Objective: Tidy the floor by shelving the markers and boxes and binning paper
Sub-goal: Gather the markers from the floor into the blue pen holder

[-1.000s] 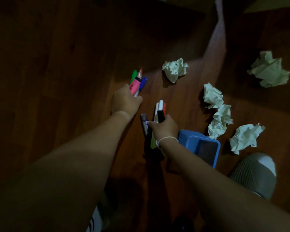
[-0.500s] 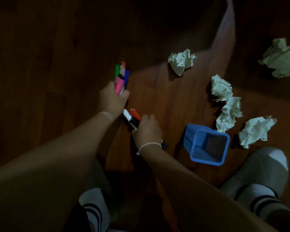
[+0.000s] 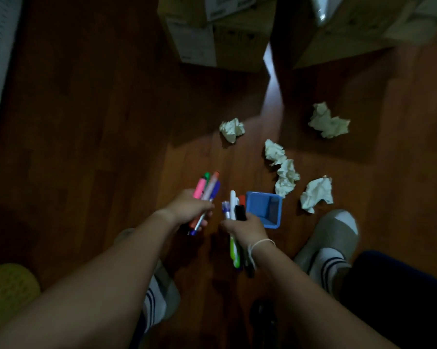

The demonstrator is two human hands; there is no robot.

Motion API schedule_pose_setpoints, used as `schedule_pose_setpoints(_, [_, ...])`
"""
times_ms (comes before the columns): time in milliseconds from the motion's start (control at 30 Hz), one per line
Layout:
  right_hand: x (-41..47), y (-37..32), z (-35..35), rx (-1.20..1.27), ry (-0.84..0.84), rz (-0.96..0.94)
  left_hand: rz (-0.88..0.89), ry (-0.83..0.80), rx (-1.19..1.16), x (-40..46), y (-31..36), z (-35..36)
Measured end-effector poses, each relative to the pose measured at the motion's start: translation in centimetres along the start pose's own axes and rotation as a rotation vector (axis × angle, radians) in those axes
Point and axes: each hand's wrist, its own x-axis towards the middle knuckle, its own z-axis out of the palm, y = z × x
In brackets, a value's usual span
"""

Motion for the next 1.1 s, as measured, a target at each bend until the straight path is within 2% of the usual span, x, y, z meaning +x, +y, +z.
schedule_pose_setpoints(167, [-1.1, 1.7, -5.6, -0.053, 0.029, 0.099, -0.024, -0.116, 0.153, -1.6, 1.1, 5.4])
schedule_pose_setpoints(367, [1.5, 2.2, -9.2, -0.192, -0.005, 0.033, -0.079, -0.119, 0.239, -0.3, 1.0, 9.5])
schedule_pose_setpoints(633, [3.1, 0.1, -9.5, -0.632, -0.155, 0.096, -0.181, -0.114, 0.249, 1.3, 1.3, 10.7])
schedule_pose_setpoints(900, [3.2, -2.0, -10.3, -0.767, -0.313, 0.103, -0.361, -0.227, 0.388, 2.1, 3.7, 10.6])
schedule_pose_setpoints(1100, [3.7, -3.3, -10.2, -0.939, -0.388, 0.027, -0.416, -0.253, 0.463, 2.4, 4.7, 10.7])
